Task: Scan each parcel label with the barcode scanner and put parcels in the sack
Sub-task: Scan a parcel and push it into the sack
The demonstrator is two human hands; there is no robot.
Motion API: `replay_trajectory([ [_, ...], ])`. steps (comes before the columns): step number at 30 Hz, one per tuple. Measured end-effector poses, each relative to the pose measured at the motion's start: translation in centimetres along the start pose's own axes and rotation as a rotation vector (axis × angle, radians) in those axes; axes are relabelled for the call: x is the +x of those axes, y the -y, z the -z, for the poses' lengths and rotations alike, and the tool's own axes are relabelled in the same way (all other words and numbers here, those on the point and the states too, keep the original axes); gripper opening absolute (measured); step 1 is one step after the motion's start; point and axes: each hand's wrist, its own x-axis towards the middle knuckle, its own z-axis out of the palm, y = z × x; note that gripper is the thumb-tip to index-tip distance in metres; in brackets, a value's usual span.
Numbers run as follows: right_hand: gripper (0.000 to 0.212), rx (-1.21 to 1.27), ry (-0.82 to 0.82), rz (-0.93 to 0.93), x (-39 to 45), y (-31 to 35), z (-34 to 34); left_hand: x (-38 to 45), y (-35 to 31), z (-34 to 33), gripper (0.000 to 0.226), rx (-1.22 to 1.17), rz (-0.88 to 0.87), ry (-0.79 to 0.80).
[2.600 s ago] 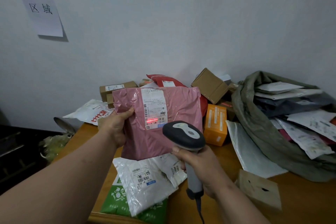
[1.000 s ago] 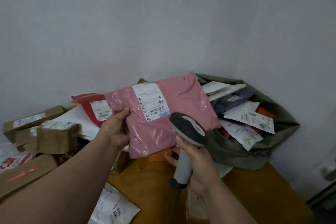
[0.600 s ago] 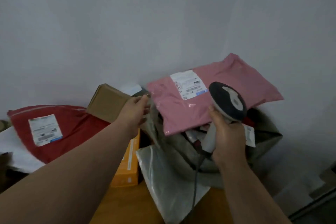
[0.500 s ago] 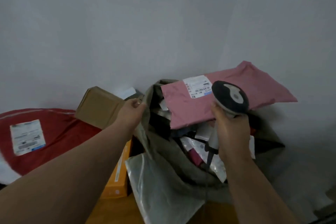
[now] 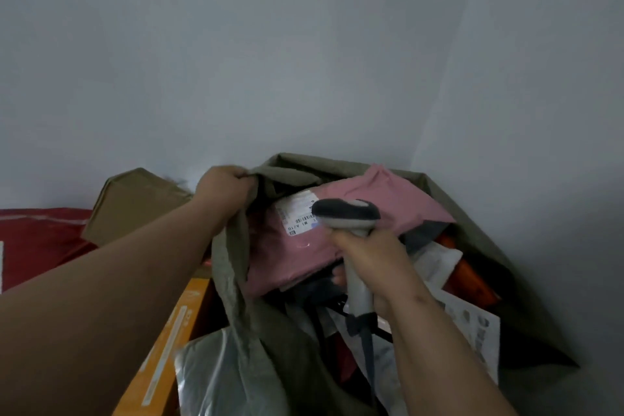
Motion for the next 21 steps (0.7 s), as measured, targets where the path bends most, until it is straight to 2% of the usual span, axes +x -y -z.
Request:
replay_trajectory([
  [3, 0.013, 0.320, 0.029, -0.046, 1.1, 1.5, -0.3, -0.4, -2.6, 0.4, 0.017, -0.086, -0.150, -0.058],
  [6, 0.018, 0.547, 0.022, -0.108, 2.9, 1.7, -2.1, -1.6, -3.5, -0.4, 0.016, -0.024, -0.256, 0.018],
  [11, 0.023, 0.791, -0.025, -0.216, 6.1, -0.1, -5.0, -1.5, 0.1, 0.4, 0.018, -0.172, -0.097, 0.049],
  [15, 0.038, 0.835, 0.049, -0.141, 6.0, -0.5, -6.6, -0.7, 2.9, 0.9, 0.010, -0.161, 0.080, 0.221],
  [17, 0.043, 0.828, 0.076, -0.107, 4.9, -1.1, -6.8, 0.9, 3.8, 1.1, 0.027, -0.089, 0.135, 0.142],
  [19, 0.043, 0.819, 0.082, -0.122, 3.9, -2.1, -6.6, 2.9, 3.7, 1.2, 0.045, 0.158, 0.082, 0.034],
  [21, 0.039, 0.825, 0.069, -0.140, 3.3, -3.0, -6.1, 4.4, 2.7, 0.4, 0.062, 0.311, 0.027, 0.020],
])
